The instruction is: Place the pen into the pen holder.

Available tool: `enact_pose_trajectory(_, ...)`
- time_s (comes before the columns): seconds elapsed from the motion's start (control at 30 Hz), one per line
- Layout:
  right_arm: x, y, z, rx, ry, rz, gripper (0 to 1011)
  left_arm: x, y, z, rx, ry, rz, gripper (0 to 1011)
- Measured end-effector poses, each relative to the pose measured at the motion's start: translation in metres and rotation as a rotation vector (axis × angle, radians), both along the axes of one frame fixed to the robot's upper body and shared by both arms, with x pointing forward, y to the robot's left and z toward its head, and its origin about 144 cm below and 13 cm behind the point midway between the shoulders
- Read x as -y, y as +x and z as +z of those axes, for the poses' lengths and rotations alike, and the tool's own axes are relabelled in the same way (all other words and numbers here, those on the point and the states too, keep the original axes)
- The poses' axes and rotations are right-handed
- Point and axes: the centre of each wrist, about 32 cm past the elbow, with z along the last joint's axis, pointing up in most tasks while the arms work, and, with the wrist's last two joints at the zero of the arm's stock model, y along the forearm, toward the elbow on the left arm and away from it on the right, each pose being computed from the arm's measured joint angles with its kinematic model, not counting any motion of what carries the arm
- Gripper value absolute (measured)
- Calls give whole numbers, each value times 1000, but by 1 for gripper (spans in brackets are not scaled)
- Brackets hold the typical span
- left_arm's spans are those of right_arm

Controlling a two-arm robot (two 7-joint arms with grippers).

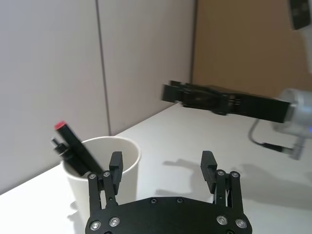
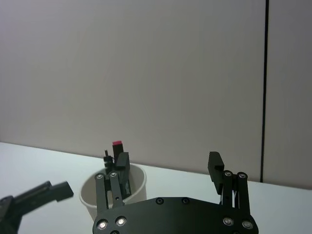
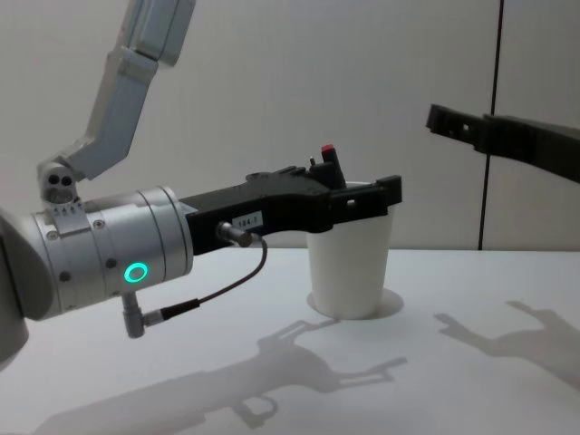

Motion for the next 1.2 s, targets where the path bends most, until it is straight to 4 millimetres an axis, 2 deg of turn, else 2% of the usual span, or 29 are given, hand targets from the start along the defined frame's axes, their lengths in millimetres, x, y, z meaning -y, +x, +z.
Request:
enact_pose_trajectory(0.77,25,-53,-31,-3,-157,-63,1001,-4,-29,-2,34,113,295,1003)
enact_pose_trajectory(1.2,27,-59,-34,-4,-174,-69,1001,-5,-45,-2,71,163,450,1004)
